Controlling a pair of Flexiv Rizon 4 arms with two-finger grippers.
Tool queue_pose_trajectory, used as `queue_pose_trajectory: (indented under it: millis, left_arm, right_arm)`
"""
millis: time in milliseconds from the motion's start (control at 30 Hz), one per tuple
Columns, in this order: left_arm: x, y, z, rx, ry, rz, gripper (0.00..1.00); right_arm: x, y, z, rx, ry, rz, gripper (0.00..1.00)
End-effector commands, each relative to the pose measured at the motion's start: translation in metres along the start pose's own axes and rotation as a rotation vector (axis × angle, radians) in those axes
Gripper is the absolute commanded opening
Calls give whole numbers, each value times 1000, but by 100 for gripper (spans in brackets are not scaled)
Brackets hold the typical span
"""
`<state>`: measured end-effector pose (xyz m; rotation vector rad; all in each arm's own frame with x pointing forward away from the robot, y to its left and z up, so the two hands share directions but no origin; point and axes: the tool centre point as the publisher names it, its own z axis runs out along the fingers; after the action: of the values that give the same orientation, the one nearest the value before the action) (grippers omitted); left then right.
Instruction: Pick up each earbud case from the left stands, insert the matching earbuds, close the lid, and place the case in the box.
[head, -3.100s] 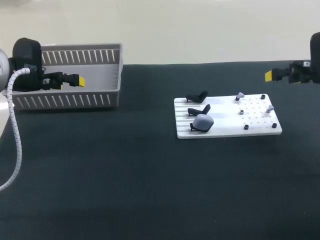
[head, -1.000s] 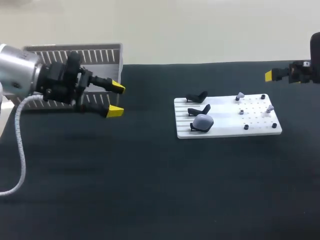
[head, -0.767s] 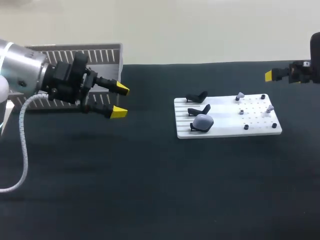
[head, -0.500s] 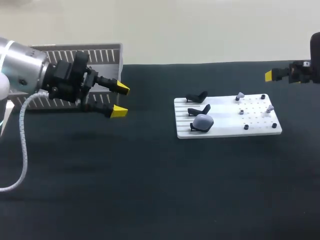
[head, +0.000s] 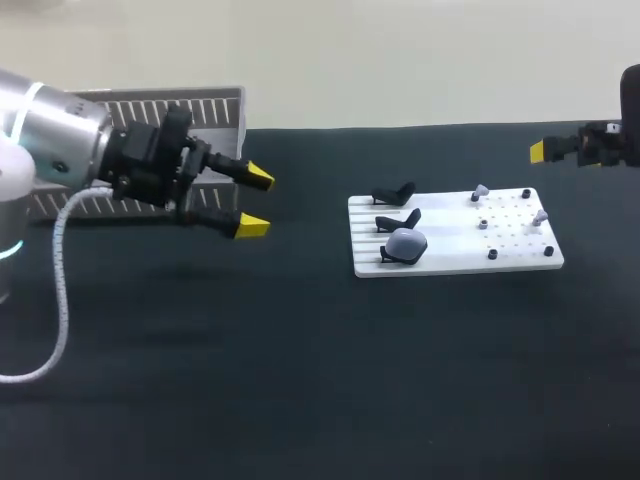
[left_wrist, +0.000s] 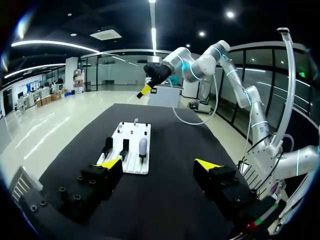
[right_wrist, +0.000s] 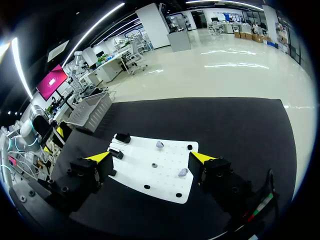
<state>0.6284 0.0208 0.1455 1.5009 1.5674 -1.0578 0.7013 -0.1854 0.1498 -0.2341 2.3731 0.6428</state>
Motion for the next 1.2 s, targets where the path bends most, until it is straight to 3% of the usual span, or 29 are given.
queue_pose_trajectory:
  millis: [33, 300, 700, 1200]
  left_arm:
    - [0, 8, 22, 17, 7, 7, 100]
    - [10, 5, 53, 60, 29, 12, 100]
    - [22, -2, 88, 39, 59, 3, 100]
    - [31, 14, 120, 53, 56, 27, 100]
  right_arm:
    - [0, 0, 0, -1, 0, -1, 100]
    - [0, 0, 0, -1, 0, -1, 100]
    - [0, 0, 0, -1, 0, -1, 100]
    - [0, 0, 0, -1, 0, -1, 100]
